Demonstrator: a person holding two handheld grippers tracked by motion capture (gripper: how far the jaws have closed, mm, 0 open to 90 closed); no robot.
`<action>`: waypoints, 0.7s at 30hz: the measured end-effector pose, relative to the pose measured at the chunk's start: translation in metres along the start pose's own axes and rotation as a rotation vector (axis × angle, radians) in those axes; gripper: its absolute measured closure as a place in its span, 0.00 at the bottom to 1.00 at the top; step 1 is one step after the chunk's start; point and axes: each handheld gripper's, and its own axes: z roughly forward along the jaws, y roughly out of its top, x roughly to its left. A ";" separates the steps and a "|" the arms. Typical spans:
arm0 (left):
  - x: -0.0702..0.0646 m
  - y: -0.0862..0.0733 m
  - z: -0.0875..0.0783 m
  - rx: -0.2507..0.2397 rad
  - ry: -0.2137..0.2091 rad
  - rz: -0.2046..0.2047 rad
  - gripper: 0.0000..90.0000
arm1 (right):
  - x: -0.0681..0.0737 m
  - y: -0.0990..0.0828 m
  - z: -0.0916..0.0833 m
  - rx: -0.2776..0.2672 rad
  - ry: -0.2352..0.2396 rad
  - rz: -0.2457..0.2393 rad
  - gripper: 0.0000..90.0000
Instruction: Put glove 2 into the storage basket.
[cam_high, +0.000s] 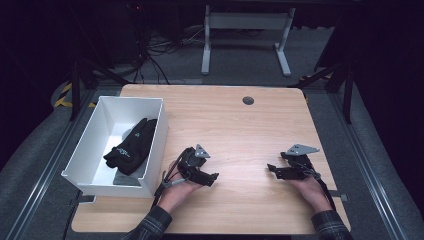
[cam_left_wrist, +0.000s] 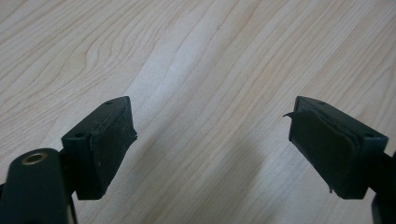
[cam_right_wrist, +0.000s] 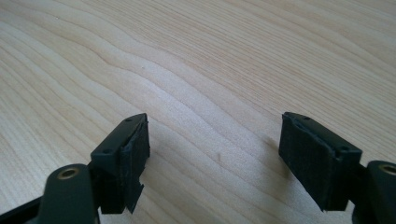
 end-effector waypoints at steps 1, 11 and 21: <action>0.000 -0.001 0.002 0.003 0.001 0.004 0.16 | 0.000 0.000 0.000 0.000 0.000 0.001 0.28; -0.001 -0.008 0.014 -0.001 0.052 0.044 0.06 | 0.000 0.000 0.000 0.002 0.002 -0.003 0.28; 0.002 -0.013 0.017 -0.042 0.014 0.077 0.00 | 0.000 0.000 0.000 0.001 0.002 -0.002 0.28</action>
